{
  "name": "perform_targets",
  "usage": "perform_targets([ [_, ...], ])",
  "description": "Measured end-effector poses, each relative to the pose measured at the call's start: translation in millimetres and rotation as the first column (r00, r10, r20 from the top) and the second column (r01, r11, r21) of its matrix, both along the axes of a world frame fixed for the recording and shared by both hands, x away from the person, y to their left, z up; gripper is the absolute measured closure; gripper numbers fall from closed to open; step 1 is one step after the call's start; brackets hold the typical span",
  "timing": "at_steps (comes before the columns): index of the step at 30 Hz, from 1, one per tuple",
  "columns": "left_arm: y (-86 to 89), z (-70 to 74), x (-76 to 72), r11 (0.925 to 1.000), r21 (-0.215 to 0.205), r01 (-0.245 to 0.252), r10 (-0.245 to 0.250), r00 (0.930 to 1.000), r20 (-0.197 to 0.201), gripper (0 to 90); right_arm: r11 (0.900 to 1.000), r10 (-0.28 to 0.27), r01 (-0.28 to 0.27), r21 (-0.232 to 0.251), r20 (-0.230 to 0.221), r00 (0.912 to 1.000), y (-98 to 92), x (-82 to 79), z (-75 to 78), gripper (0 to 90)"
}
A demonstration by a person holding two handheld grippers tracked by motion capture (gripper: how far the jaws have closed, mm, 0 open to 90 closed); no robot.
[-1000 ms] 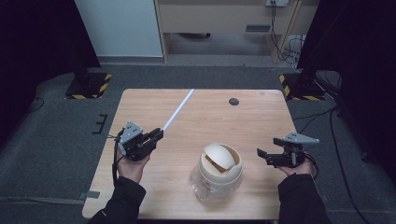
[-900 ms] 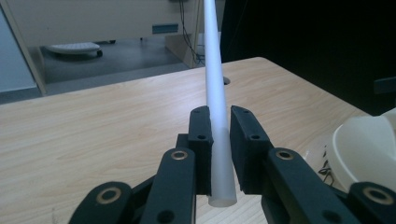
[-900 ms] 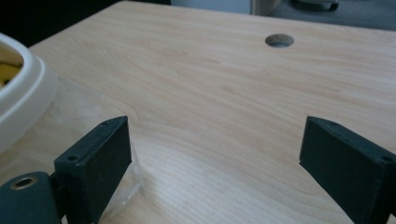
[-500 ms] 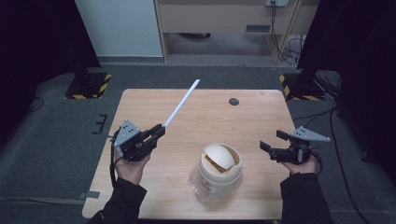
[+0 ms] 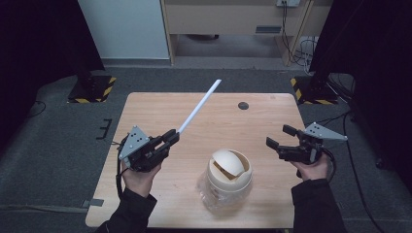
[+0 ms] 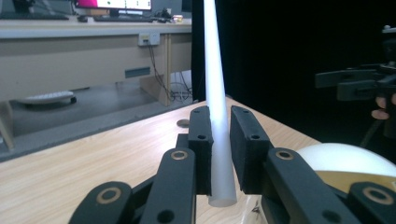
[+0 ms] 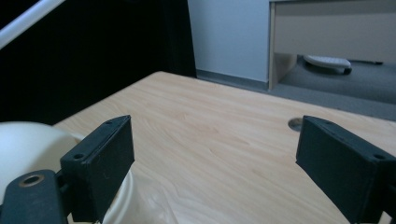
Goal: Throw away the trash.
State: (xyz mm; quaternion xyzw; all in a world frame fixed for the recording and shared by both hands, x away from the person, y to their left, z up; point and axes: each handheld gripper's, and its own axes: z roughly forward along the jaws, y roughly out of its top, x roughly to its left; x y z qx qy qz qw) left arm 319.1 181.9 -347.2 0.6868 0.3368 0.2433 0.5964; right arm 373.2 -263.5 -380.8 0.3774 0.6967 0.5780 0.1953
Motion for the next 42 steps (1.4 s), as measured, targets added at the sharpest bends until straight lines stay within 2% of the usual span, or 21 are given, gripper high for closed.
perform_targets([
  [8, -8.5, 10.5, -11.1, 0.9991, -0.011, 0.042, -0.042, 0.9983, 0.041, 78.3, 0.999, 0.037, -0.038, 0.032, 0.057, 0.9977, 13.8, -4.4, 21.8, 12.8],
  [15, -17.9, 13.5, -16.9, 0.9974, -0.006, 0.072, -0.072, 0.9955, 0.062, 78.3, 0.995, 0.070, -0.075, 0.060, 0.083, 0.9941, 25.7, -5.2, 36.5, 13.3],
  [24, -30.6, 14.6, -20.2, 0.9940, 0.005, 0.109, -0.109, 0.9915, 0.071, 78.3, 0.990, 0.114, -0.122, 0.071, 0.112, 0.9871, 44.8, -3.8, 55.4, 16.4],
  [33, -48.4, 15.5, -23.7, 0.9882, 0.012, 0.152, -0.153, 0.9841, 0.091, 78.3, 0.983, 0.148, -0.162, 0.092, 0.145, 0.9783, 63.7, -3.1, 73.5, 20.1],
  [42, -62.5, 14.7, -25.8, 0.9831, 0.027, 0.181, -0.183, 0.9782, 0.098, 78.3, 0.974, 0.176, -0.196, 0.110, 0.168, 0.9699, 73.1, -3.4, 82.1, 25.7],
])
